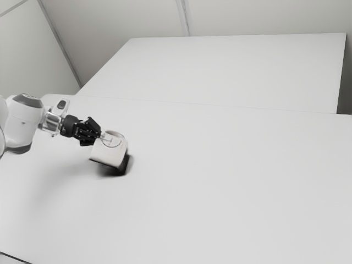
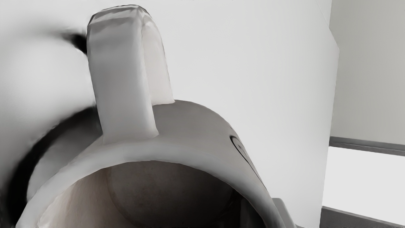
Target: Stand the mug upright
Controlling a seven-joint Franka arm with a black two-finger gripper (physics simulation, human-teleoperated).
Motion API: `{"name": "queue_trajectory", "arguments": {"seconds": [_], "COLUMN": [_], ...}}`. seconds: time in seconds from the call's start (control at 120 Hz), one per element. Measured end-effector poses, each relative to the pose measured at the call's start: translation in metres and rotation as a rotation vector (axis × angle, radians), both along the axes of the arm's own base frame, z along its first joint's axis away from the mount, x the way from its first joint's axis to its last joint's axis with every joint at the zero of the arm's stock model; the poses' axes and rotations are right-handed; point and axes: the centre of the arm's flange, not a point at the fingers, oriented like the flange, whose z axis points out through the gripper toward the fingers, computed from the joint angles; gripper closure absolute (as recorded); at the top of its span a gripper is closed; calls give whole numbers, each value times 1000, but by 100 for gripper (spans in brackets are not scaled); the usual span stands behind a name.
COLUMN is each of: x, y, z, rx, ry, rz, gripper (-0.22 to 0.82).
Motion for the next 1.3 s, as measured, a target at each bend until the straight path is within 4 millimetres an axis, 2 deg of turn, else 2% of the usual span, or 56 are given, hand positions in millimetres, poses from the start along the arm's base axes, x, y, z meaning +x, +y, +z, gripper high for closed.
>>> {"name": "queue_trajectory", "arguments": {"seconds": [0.225,0.317,0.425,0.492,0.667,0.758,0.892,1.017,1.3], "x": [19,27,35,39,56,59,62,65,72], "y": [-54,-98,-150,-176,-221,-232,-234,-241,-252], "z": [38,55,60,62,68,67,60,46,29], "rx": [144,291,500,628,888,960,1016,1029,1009], "ry": [-21,3,61,95,153,188,246,290,339], "rz": [-126,-238,-359,-404,-401,-348,-244,-159,17], "gripper": [77,77,77,77,77,77,77,77,78]}}
